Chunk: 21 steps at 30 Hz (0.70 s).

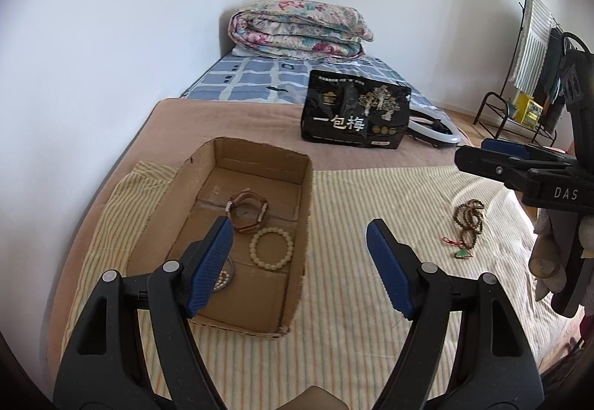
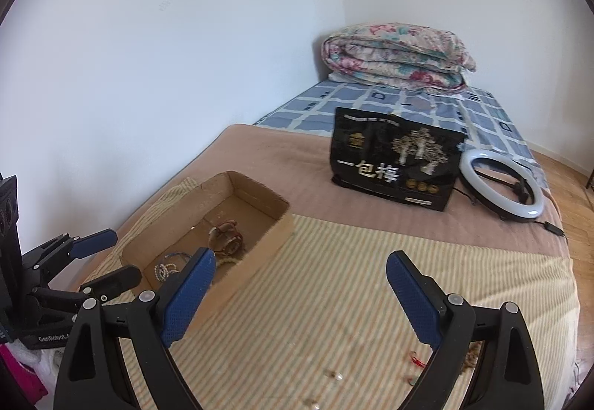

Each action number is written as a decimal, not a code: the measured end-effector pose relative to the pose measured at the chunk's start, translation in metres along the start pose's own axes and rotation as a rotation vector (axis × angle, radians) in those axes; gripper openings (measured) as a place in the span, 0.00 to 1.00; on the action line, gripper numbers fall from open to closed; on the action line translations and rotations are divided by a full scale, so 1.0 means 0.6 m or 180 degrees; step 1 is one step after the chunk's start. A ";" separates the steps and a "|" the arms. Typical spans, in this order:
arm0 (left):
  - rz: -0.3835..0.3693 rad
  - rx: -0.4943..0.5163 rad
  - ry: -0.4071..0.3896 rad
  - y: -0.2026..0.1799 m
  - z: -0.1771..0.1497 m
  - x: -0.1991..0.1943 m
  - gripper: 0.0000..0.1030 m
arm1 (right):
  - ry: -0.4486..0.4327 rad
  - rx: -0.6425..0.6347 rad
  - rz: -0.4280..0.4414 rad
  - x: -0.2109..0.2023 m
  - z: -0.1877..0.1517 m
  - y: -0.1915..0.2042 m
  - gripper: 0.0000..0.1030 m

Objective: Organize jewelry
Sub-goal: 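Move both tools back over the jade pendant and loose pearls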

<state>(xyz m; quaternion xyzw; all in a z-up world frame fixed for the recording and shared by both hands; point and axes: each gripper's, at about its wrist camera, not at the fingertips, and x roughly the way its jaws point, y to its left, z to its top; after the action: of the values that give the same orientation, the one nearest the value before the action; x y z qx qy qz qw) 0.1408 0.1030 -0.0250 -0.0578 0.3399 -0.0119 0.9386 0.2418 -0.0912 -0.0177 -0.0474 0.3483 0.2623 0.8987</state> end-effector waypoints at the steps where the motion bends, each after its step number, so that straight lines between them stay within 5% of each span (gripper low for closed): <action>1: -0.0019 0.0014 0.0002 -0.006 -0.001 -0.001 0.74 | -0.0006 0.0013 -0.0020 -0.007 -0.003 -0.007 0.92; 21: -0.0342 0.0277 0.0185 -0.128 -0.029 0.020 0.74 | 0.0039 0.0482 -0.0546 -0.133 -0.109 -0.198 0.92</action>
<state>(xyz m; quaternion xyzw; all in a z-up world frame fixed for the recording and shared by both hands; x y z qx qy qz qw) 0.1403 0.0243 -0.0369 -0.0347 0.3626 -0.0786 0.9280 0.2128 -0.2456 -0.0263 -0.0106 0.3673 0.1570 0.9167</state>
